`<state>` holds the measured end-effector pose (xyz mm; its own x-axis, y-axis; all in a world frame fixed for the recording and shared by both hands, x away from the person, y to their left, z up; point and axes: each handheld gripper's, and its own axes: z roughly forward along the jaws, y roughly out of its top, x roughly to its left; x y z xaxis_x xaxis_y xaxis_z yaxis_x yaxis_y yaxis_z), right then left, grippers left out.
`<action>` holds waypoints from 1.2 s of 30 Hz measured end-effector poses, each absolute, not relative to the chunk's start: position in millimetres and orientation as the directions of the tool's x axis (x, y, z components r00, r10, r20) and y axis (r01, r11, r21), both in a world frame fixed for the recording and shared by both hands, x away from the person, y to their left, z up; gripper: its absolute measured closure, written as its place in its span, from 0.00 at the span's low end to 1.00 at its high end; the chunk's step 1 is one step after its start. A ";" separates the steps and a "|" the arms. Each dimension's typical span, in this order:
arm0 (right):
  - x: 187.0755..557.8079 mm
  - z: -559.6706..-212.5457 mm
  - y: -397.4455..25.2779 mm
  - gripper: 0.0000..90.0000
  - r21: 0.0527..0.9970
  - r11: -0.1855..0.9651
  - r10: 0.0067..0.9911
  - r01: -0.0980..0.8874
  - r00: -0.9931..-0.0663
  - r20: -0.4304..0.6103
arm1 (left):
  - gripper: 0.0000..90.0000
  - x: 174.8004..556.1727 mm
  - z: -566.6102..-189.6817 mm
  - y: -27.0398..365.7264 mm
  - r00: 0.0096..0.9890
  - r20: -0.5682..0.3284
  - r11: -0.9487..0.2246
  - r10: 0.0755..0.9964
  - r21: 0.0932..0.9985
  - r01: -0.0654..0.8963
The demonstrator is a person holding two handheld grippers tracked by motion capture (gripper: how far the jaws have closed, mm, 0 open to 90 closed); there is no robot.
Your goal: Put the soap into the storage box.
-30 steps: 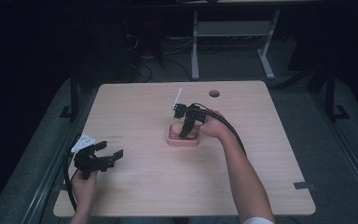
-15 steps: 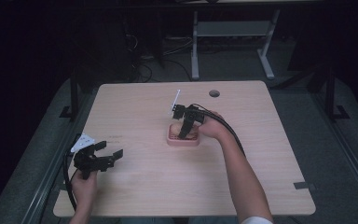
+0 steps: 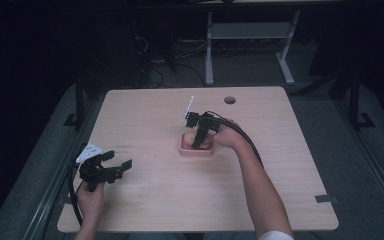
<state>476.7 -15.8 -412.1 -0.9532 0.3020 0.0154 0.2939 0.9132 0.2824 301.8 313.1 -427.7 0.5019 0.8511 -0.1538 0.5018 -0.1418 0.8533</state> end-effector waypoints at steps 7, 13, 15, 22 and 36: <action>477.2 -414.5 -15.0 0.35 0.282 0.914 0.298 0.291 -0.954 0.018 | 0.16 302.1 -427.5 311.9 0.503 -0.152 -0.148 0.851 0.850 0.506; 477.2 -414.4 -15.5 0.35 0.280 0.914 0.299 0.293 -0.954 0.021 | 0.16 302.6 -427.6 311.8 0.499 -0.157 -0.140 0.852 0.851 0.506; 477.4 -415.0 -15.2 0.35 0.279 0.915 0.297 0.291 -0.955 0.020 | 0.16 302.7 -427.6 311.7 0.499 -0.156 -0.141 0.852 0.851 0.507; 477.8 -415.2 -16.7 0.35 0.276 0.916 0.299 0.292 -0.954 0.017 | 0.16 303.4 -427.7 312.1 0.499 -0.153 -0.144 0.853 0.850 0.507; 476.2 -415.6 -16.1 0.35 0.275 0.914 0.305 0.297 -0.952 0.013 | 0.16 302.5 -427.7 312.2 0.501 -0.156 -0.139 0.851 0.854 0.502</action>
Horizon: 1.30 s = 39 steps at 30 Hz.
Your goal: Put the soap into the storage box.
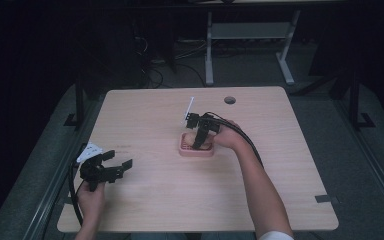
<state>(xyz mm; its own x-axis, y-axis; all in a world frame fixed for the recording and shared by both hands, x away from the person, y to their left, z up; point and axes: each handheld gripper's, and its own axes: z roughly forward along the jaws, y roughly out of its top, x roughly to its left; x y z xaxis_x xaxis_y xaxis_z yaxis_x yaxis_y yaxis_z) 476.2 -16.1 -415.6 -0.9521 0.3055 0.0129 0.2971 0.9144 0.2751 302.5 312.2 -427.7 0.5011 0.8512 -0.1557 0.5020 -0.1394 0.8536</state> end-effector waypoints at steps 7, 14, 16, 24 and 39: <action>475.8 -413.0 -19.7 0.33 0.289 0.906 0.318 0.309 -0.948 0.018 | 0.16 301.6 -427.1 310.9 0.509 -0.152 -0.148 0.847 0.852 0.502; 472.4 -408.8 -24.7 0.31 0.317 0.892 0.333 0.322 -0.943 0.023 | 0.16 301.5 -427.1 310.8 0.508 -0.150 -0.150 0.848 0.852 0.502; 472.0 -406.9 -26.8 0.31 0.327 0.888 0.335 0.323 -0.942 0.020 | 0.16 301.7 -427.0 311.2 0.508 -0.148 -0.152 0.849 0.851 0.502; 469.4 -399.5 -33.7 0.29 0.345 0.877 0.351 0.335 -0.936 0.019 | 0.16 301.7 -427.2 310.7 0.508 -0.147 -0.153 0.849 0.852 0.501; 463.8 -390.9 -45.4 0.28 0.379 0.862 0.361 0.336 -0.933 0.006 | 0.16 302.4 -427.7 310.1 0.511 -0.149 -0.152 0.846 0.853 0.500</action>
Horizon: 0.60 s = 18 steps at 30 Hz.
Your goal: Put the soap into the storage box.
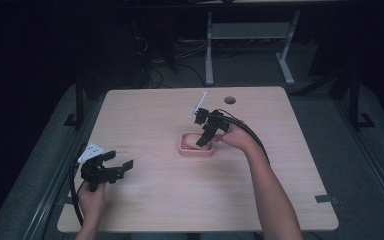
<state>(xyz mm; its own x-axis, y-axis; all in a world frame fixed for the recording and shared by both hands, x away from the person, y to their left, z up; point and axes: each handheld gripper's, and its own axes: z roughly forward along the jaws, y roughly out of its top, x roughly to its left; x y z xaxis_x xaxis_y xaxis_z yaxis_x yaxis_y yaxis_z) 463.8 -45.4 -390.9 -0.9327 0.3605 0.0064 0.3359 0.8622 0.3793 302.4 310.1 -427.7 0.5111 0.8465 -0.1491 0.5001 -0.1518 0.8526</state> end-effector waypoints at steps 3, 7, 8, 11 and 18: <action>463.4 -388.1 -50.6 0.28 0.384 0.856 0.373 0.347 -0.928 0.008 | 0.16 302.4 -427.8 310.1 0.509 -0.149 -0.152 0.848 0.851 0.503; 462.5 -387.0 -53.2 0.28 0.387 0.853 0.375 0.349 -0.927 0.010 | 0.16 302.4 -427.7 310.2 0.508 -0.146 -0.154 0.849 0.851 0.502; 461.9 -386.4 -54.0 0.28 0.387 0.854 0.375 0.348 -0.927 0.008 | 0.16 302.5 -427.8 310.0 0.508 -0.148 -0.153 0.848 0.850 0.503; 460.4 -384.6 -56.6 0.28 0.394 0.850 0.377 0.348 -0.926 0.006 | 0.16 302.5 -427.8 309.7 0.509 -0.146 -0.154 0.848 0.851 0.502; 457.1 -382.7 -63.3 0.28 0.402 0.844 0.387 0.355 -0.922 0.003 | 0.16 302.4 -427.6 310.2 0.509 -0.145 -0.154 0.848 0.852 0.500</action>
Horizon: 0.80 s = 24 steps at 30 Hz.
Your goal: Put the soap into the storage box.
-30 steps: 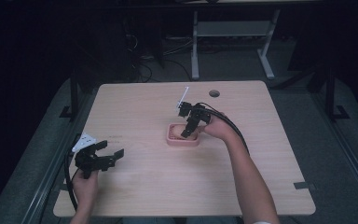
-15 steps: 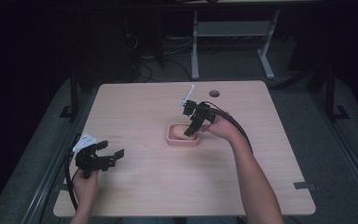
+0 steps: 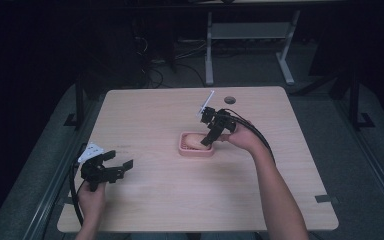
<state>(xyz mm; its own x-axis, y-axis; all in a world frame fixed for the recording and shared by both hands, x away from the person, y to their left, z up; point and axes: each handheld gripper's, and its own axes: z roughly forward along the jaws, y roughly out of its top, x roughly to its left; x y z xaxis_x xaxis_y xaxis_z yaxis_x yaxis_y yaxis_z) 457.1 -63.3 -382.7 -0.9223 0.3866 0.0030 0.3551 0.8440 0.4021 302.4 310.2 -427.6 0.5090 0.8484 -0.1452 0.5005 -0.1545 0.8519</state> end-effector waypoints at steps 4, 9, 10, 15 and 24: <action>456.4 -382.6 -66.4 0.28 0.402 0.841 0.393 0.361 -0.919 0.003 | 0.16 302.0 -427.2 311.1 0.508 -0.145 -0.154 0.849 0.852 0.501; 455.3 -383.1 -71.1 0.28 0.408 0.836 0.401 0.366 -0.916 0.001 | 0.16 302.2 -427.5 310.8 0.507 -0.145 -0.152 0.850 0.853 0.499; 455.2 -383.1 -72.2 0.28 0.403 0.836 0.404 0.371 -0.915 0.005 | 0.16 302.3 -427.6 310.6 0.507 -0.146 -0.151 0.850 0.853 0.499; 452.2 -380.6 -76.6 0.28 0.409 0.835 0.407 0.369 -0.914 -0.006 | 0.16 302.2 -427.5 310.3 0.507 -0.145 -0.152 0.850 0.853 0.500; 447.9 -384.3 -88.3 0.27 0.416 0.825 0.421 0.384 -0.907 0.002 | 0.16 302.5 -427.7 310.2 0.507 -0.145 -0.152 0.850 0.852 0.500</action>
<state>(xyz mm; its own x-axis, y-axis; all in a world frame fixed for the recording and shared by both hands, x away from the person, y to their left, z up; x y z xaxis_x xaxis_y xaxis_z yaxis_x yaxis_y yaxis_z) 447.9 -88.3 -384.3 -0.9071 0.4208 0.0025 0.3836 0.8245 0.4159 302.5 310.2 -427.7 0.5067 0.8498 -0.1454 0.5002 -0.1524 0.8524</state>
